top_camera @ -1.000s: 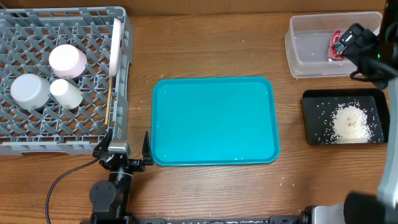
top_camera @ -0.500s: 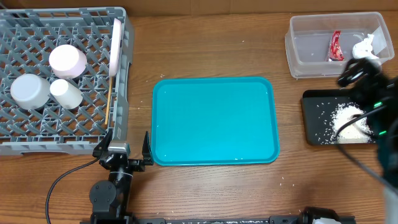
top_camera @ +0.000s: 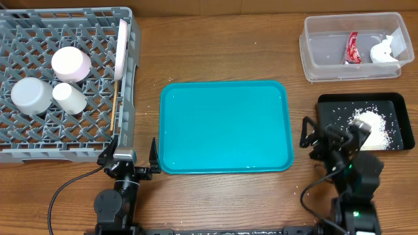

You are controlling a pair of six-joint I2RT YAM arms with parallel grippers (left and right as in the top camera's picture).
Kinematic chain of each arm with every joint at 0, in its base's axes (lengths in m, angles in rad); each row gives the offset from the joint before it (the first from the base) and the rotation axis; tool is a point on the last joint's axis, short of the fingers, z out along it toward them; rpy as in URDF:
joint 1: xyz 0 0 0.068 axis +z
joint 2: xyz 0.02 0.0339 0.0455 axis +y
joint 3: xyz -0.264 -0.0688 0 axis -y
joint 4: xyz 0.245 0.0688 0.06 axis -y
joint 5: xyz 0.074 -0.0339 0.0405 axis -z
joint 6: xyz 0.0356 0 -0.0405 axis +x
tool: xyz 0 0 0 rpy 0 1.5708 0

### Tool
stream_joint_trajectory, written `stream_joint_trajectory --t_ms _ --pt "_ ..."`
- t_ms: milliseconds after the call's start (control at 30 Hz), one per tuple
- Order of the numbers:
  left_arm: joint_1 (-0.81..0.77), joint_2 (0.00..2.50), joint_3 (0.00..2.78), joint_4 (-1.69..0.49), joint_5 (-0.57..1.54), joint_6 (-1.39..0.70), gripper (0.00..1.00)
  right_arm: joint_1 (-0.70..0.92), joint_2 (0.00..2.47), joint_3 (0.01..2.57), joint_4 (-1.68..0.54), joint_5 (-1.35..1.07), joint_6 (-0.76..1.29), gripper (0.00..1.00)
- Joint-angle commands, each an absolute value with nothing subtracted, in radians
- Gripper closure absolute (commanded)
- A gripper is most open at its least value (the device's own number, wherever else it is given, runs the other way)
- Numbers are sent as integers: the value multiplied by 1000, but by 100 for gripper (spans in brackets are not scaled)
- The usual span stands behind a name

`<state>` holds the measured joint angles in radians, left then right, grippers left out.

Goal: Sort waste into correct bins and load items into the dishwasher

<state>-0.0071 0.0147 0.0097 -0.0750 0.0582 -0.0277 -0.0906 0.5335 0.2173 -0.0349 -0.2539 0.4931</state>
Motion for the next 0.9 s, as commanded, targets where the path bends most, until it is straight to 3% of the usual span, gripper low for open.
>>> stream_joint_trajectory --t_ms 0,267,867 --pt "-11 4 6 -76 48 -38 0 -59 440 138 8 -284 456 0" --pt "-11 4 6 -76 48 -38 0 65 204 38 -3 -141 403 0" --pt "-11 4 6 -76 48 -38 0 42 2 8 -85 -4 384 0"
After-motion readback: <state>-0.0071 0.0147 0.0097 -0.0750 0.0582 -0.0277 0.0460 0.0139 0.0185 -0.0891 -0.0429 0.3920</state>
